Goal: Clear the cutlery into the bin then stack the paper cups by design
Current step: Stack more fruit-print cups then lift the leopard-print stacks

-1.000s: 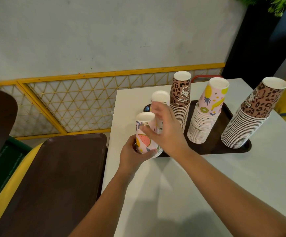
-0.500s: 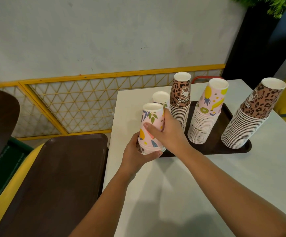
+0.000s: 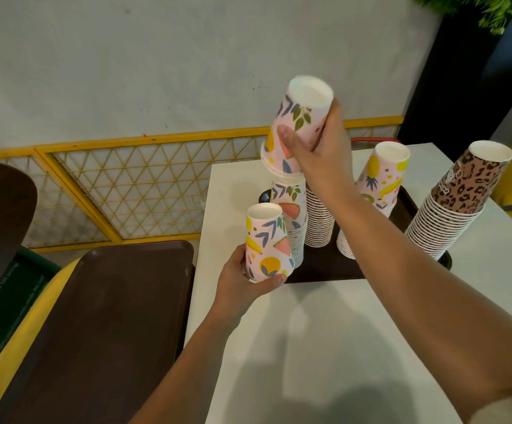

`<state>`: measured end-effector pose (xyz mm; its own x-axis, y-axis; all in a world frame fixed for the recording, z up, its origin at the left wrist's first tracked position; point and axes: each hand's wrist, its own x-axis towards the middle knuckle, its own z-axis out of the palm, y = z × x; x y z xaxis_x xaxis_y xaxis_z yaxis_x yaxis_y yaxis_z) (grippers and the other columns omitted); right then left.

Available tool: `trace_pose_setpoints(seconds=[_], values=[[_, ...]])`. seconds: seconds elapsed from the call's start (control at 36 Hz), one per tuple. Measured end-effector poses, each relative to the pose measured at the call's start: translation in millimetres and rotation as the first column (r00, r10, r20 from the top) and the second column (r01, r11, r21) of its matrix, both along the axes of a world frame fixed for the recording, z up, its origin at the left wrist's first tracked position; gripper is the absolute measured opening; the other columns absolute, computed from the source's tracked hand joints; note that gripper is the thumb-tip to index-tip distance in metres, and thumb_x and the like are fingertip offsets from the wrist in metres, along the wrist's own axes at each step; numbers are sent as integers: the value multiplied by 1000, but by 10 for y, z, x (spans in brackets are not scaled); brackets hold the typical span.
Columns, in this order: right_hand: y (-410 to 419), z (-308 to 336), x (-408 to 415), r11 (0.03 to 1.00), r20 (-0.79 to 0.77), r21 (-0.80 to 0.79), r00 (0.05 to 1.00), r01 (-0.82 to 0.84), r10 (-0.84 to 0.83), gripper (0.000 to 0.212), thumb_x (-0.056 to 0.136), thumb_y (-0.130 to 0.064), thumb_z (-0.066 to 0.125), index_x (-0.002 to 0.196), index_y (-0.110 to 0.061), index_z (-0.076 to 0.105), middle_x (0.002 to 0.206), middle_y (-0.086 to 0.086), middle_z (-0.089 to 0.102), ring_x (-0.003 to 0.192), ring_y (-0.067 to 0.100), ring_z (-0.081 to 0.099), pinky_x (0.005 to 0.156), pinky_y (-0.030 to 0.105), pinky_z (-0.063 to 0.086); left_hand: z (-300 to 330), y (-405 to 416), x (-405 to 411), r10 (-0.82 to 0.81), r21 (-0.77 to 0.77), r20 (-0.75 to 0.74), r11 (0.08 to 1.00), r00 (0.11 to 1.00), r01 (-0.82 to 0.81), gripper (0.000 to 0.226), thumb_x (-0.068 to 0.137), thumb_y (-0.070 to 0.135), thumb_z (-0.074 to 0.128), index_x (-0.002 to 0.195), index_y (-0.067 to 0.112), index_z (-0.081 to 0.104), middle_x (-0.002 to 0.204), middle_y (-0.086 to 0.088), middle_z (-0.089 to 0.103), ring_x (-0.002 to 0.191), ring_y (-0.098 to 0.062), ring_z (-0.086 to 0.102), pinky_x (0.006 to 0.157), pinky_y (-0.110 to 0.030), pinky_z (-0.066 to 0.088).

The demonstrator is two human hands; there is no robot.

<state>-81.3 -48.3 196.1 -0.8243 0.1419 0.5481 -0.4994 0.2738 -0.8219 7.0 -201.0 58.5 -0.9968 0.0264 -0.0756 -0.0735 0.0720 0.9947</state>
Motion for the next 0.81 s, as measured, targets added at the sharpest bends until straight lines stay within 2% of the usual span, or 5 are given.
trace_pose_setpoints(seconds=[0.14, 0.25, 0.39, 0.58, 0.81], values=[[31, -449, -66, 980, 196, 194, 981, -45, 6, 63, 80, -30, 71, 130, -10, 39, 112, -8, 51, 101, 5, 50, 72, -3, 37, 124, -21, -23, 59, 55, -86, 997, 995, -55, 69, 49, 29, 86, 111, 18, 59, 106, 1, 71, 100, -16, 67, 80, -26, 54], [36, -661, -20, 982, 266, 179, 964, -56, 6, 74, 81, -46, 65, 137, -13, 32, 137, 5, 41, 124, 17, 44, 100, 29, 41, 330, -34, -117, 87, 79, -187, 994, 978, -74, 66, 54, 30, 85, 114, 22, 58, 113, -1, 70, 106, -20, 66, 88, -35, 54], [34, -516, 60, 995, 229, 84, 973, -44, 24, 63, 90, -46, 51, 142, -18, 29, 149, 1, 30, 135, 13, 32, 101, 27, 33, 635, -9, -338, 107, 82, -279, 993, 954, -87, 69, 56, 32, 83, 119, 18, 56, 114, -1, 69, 105, -18, 66, 88, -33, 54], [4, -278, 28, 988, 126, -3, 980, -153, 152, 70, 82, -60, 45, 138, -18, 37, 138, -1, 46, 128, 9, 43, 103, 41, 43, 1016, 166, -861, 62, -57, -406, 994, 912, -92, 75, 57, 39, 82, 122, 15, 53, 115, 0, 68, 105, -15, 65, 88, -38, 55], [129, -471, -60, 999, 149, 2, 988, -48, 47, 62, 87, -50, 52, 137, -16, 38, 137, -3, 46, 128, 9, 43, 105, 37, 42, 747, 337, -1110, 16, -94, -296, 995, 955, -46, 74, 55, 39, 83, 119, 16, 56, 110, 0, 69, 101, -14, 66, 88, -38, 55]])
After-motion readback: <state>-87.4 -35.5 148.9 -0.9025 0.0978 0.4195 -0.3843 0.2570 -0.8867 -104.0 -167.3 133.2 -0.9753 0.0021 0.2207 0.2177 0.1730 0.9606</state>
